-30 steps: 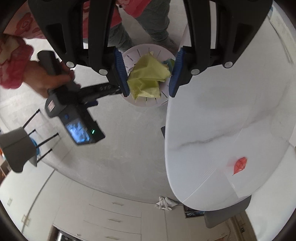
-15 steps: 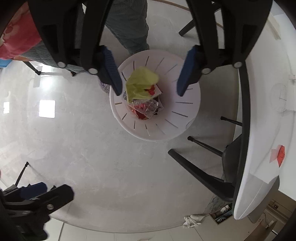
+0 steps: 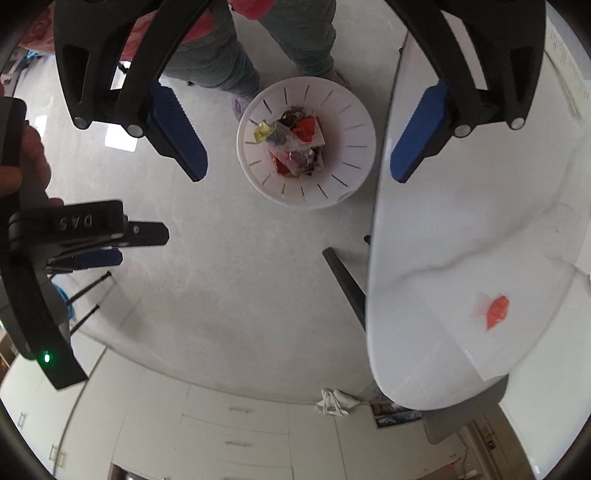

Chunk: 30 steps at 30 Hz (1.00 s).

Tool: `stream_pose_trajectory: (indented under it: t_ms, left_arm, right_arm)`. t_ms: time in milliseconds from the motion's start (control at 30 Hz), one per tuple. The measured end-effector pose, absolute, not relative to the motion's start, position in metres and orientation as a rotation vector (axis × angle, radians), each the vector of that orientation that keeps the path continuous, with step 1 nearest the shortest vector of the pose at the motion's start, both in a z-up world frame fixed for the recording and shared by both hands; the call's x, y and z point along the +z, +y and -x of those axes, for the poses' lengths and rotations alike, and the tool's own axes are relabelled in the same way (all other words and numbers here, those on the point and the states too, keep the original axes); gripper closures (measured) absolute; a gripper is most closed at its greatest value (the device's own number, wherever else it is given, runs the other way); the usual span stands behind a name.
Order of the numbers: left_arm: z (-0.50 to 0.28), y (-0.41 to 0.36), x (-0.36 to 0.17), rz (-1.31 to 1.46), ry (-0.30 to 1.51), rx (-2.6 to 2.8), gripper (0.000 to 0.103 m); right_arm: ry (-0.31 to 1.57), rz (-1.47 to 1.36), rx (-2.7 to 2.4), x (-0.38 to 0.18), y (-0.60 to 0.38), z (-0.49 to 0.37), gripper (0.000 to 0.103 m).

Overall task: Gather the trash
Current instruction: 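Move back to the table and grasp the red snack packet with the right tool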

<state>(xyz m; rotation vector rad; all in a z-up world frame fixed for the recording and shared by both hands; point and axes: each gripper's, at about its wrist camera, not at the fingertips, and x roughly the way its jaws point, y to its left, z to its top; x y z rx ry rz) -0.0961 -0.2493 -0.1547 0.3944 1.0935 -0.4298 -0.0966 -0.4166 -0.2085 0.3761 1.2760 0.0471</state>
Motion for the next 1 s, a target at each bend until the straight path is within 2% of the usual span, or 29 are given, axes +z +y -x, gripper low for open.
stream_pose_trajectory:
  t_ms: [100,167,367,633,1000]
  left_arm:
    - [0.084,-0.231,-0.117,-0.343,1.047,-0.387,0.008]
    - [0.075,-0.215,-0.097,-0.3,1.029,-0.355,0.008]
    - [0.052,-0.174,-0.077,-0.217,1.01,-0.274,0.008]
    - [0.025,-0.114,-0.076,-0.17,1.021,-0.196,0.008]
    - [-0.022,-0.006,-0.091,-0.08,1.072,-0.027,0.008]
  right_arm:
    - [1.238,-0.368,0.092,-0.178,-0.404,0.085,0.01]
    - [1.207,-0.351,0.109,-0.157,-0.392,0.076,0.006]
    - [1.139,-0.289,0.195,-0.122,-0.351,0.043,0.006]
    - [1.177,-0.155,0.32,-0.124,-0.278,-0.018,0.006]
    - [1.14,0.262,0.52,-0.14,-0.116,-0.18,0.006]
